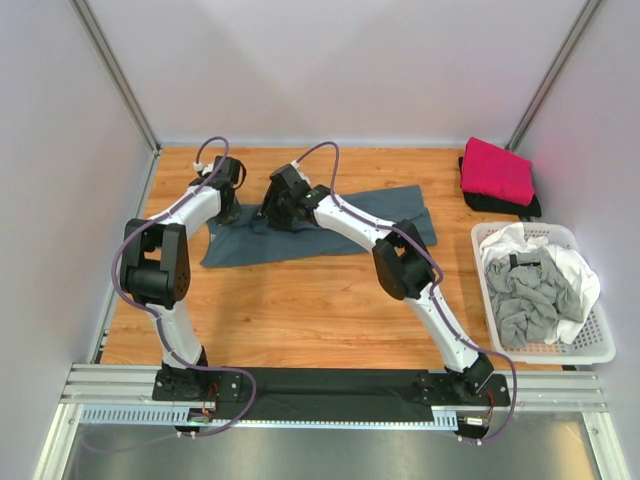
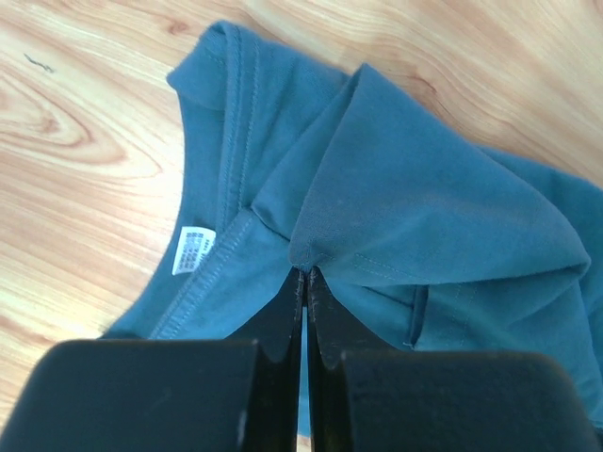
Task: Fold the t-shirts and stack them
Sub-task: Fold the tshirt
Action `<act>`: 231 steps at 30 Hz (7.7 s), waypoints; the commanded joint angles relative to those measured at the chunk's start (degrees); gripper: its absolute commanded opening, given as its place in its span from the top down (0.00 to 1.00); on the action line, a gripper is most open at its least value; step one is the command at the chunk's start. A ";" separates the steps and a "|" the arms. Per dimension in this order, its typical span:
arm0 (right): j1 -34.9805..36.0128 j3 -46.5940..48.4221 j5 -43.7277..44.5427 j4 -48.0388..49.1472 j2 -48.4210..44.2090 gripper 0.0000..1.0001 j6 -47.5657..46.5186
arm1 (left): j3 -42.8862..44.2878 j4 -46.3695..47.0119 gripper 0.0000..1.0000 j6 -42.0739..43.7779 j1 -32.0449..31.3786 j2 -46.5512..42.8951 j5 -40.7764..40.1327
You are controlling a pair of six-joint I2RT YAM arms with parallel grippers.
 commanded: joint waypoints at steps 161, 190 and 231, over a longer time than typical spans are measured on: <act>-26.07 -64.62 -6.12 -3.21 -35.01 0.66 -38.19 | 45.42 -14.49 0.16 -4.18 -5.43 32.78 17.24; -7.60 -65.63 6.51 -34.73 -51.98 0.69 -24.82 | 60.81 5.55 0.15 17.11 -14.58 39.57 29.55; 0.40 -38.63 24.55 -21.21 -27.74 0.63 -34.93 | -6.24 31.22 0.27 -18.57 -15.55 1.15 40.09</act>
